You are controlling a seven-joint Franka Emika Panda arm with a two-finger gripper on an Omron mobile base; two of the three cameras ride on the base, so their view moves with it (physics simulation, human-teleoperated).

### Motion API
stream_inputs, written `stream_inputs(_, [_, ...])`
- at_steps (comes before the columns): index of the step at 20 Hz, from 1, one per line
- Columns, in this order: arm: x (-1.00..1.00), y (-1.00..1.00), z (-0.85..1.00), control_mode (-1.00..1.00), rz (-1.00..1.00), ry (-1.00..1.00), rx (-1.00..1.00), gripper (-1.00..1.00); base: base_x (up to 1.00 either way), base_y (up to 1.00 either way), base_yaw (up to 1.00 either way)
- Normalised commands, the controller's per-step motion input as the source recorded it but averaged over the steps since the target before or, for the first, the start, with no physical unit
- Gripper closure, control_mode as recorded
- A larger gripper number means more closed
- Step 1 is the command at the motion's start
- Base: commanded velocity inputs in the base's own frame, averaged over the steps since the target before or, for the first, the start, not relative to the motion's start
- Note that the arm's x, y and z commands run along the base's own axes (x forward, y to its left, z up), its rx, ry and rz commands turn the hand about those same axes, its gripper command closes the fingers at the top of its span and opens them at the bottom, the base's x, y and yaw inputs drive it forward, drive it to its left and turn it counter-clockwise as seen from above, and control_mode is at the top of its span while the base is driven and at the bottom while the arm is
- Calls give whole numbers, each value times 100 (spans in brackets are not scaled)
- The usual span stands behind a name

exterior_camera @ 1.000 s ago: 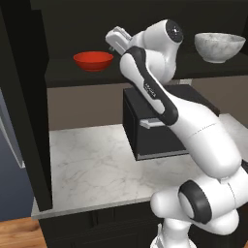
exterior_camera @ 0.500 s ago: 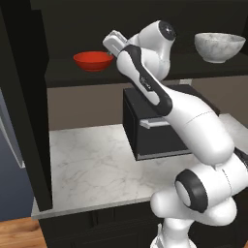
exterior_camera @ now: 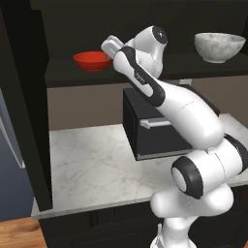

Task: Take the smaller bowl and place it next to the appetizer plate on the dining counter , and place the larger bowl next to the plate with cooked food.

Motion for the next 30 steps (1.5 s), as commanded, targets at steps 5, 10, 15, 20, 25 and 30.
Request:
stream_inputs(5, [48,9,-14,-100,0,5,0,-100,0,0,0])
stream_inputs(10, [45,18,-10,-100,0,3,0,-100,0,0,0])
stream_inputs(15, [30,19,-35,-100,0,5,0,-100,0,0,0])
stream_inputs(20, [21,38,-43,-100,0,1,0,100,0,0,0])
stream_inputs(25, [21,52,-52,-100,0,0,0,100,0,0,0])
stream_inputs(30, [14,40,-45,-100,0,0,0,100,0,0,0])
